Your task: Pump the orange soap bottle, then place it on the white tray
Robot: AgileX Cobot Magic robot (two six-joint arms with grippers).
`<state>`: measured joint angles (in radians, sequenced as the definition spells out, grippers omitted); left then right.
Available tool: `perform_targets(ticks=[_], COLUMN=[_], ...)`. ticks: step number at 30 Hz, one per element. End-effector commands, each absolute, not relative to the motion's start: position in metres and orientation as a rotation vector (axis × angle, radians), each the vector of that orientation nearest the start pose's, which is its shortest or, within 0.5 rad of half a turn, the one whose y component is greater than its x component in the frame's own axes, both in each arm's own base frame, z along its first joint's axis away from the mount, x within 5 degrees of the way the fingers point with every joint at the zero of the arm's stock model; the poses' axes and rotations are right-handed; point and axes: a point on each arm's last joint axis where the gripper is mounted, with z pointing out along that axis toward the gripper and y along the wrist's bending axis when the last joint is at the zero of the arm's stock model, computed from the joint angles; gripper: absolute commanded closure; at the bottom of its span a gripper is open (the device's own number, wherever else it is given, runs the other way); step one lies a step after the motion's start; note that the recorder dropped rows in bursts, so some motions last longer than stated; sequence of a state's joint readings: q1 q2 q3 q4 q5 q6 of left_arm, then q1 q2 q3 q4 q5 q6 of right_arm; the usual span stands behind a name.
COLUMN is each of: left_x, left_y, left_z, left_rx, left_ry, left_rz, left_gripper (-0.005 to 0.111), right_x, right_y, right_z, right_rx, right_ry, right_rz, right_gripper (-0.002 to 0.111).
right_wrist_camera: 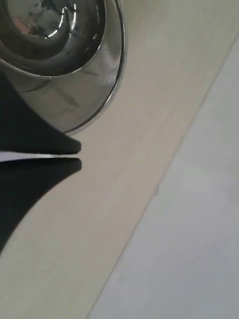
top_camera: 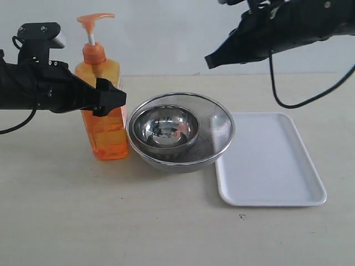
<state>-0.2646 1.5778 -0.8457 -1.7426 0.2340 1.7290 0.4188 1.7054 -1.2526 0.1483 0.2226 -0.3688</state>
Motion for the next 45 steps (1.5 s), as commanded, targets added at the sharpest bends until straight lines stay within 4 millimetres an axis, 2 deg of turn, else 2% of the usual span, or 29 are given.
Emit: perform_targets(ticks=[1,5,10,20,24,33,37,45], left_x=[0.311,0.311,0.311,0.311,0.312,0.318,0.318,0.319], left_y=[-0.106,-0.106,-0.106,-0.104,-0.104,-0.105,-0.106,-0.102], left_z=[0.222,0.222,0.222,0.221,0.22,0.195,0.193,0.192], left_rx=[0.391,0.391,0.391,0.383,0.382,0.37,0.371,0.353], left_ry=[2.15,2.15,2.152,2.158,2.161,2.242,2.249,2.258], left_rz=[-0.396,-0.396,-0.396,-0.378,-0.376,-0.371,-0.373,-0.33], left_gripper=[0.01,0.01,0.01,0.01,0.01,0.01,0.01,0.01], right_x=[0.374,0.384,0.387,0.388,0.387,0.381,0.377,0.362], right_y=[0.191,0.215,0.244,0.282,0.287,0.291,0.292,0.314], right_z=[0.267,0.256,0.256,0.254,0.251,0.25,0.249,0.25], right_rx=[-0.835,-0.929,-1.044,-1.18,-1.2,-1.284,-1.332,-1.415], right_ry=[2.071,2.046,1.973,1.893,1.885,1.85,1.831,1.735], right_rz=[0.21,0.319,0.401,0.478,0.509,0.582,0.593,0.564], right_gripper=[0.108,0.108,0.108,0.108,0.108,0.108,0.108,0.108])
